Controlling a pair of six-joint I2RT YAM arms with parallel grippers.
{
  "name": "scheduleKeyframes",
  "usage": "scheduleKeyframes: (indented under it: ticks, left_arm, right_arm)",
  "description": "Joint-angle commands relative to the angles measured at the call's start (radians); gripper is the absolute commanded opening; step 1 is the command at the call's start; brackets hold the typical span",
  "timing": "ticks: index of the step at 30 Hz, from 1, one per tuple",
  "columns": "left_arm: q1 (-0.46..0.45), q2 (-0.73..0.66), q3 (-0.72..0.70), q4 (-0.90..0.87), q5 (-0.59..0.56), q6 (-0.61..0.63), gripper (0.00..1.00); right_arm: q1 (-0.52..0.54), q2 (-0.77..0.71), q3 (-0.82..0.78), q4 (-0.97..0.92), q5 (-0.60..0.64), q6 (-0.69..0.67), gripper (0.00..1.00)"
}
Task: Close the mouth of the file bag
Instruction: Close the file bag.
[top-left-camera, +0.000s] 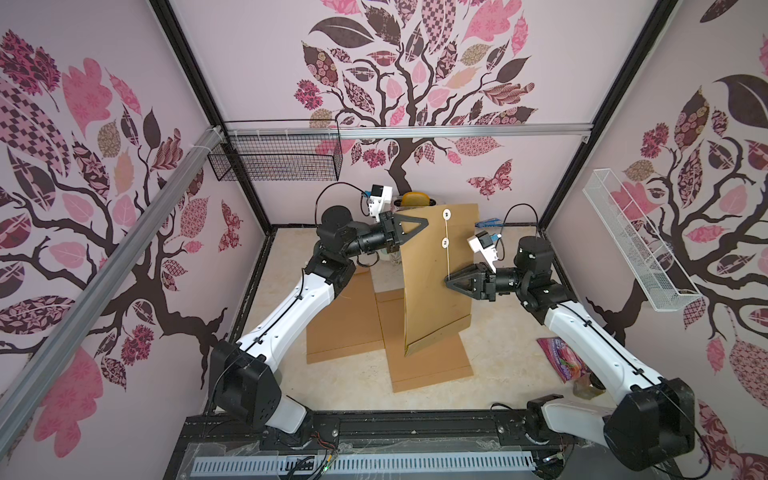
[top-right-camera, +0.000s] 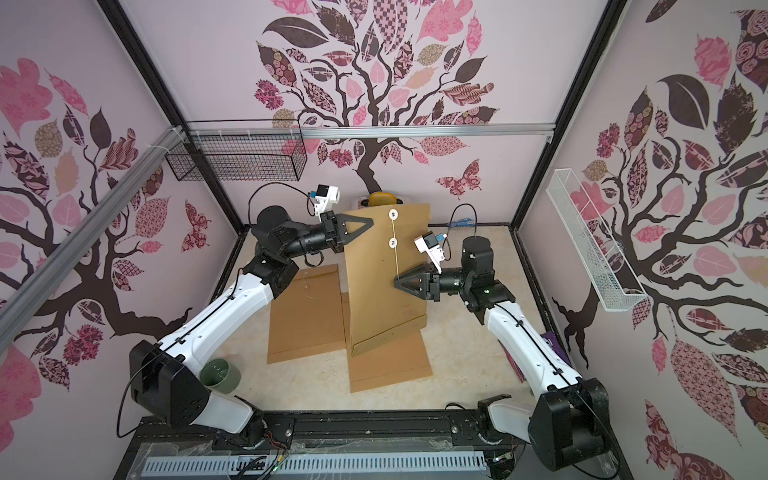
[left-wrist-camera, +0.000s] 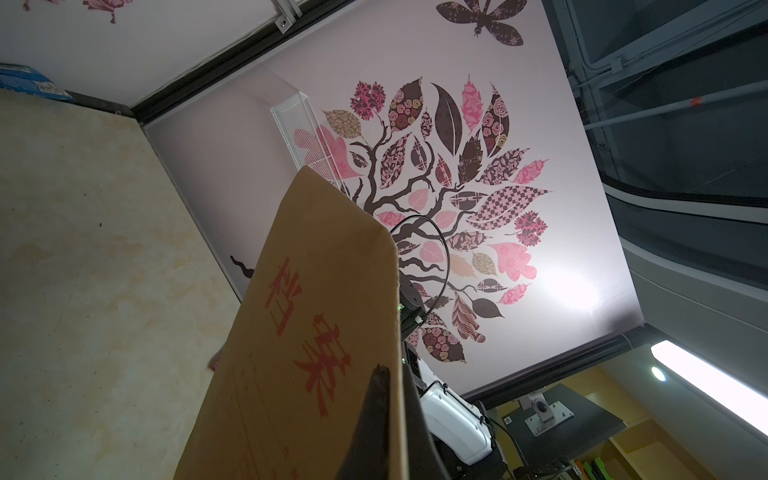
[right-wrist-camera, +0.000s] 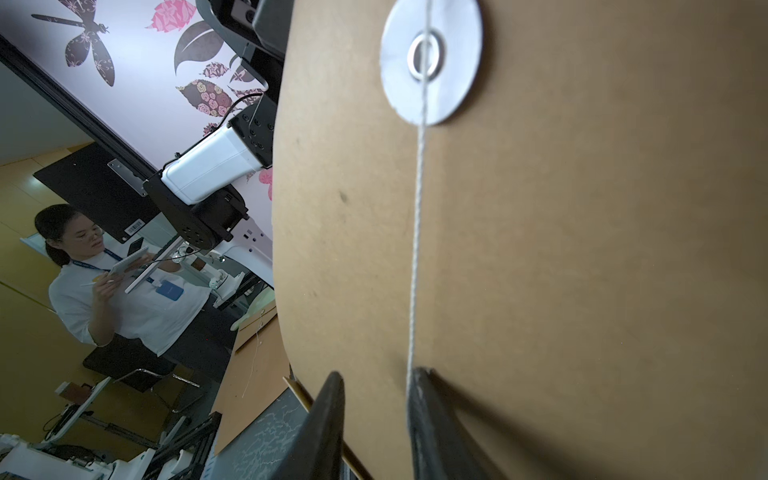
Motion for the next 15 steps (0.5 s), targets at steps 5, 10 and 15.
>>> scheduleKeyframes:
  ticks: [5, 10, 15]
  left_arm:
    - [0.002, -0.018, 0.033, 0.008, -0.004, 0.016, 0.00]
    - [0.003, -0.019, 0.032, 0.008, -0.006, 0.015, 0.00]
    - [0.003, -0.022, 0.026, 0.008, -0.011, 0.013, 0.00]
  right_arm:
    - [0.005, -0.011, -0.013, -0.001, -0.006, 0.003, 0.29]
    - [0.004, -0.023, -0.029, -0.048, -0.001, -0.035, 0.30]
    - [0.004, -0.030, -0.039, -0.047, 0.002, -0.033, 0.29]
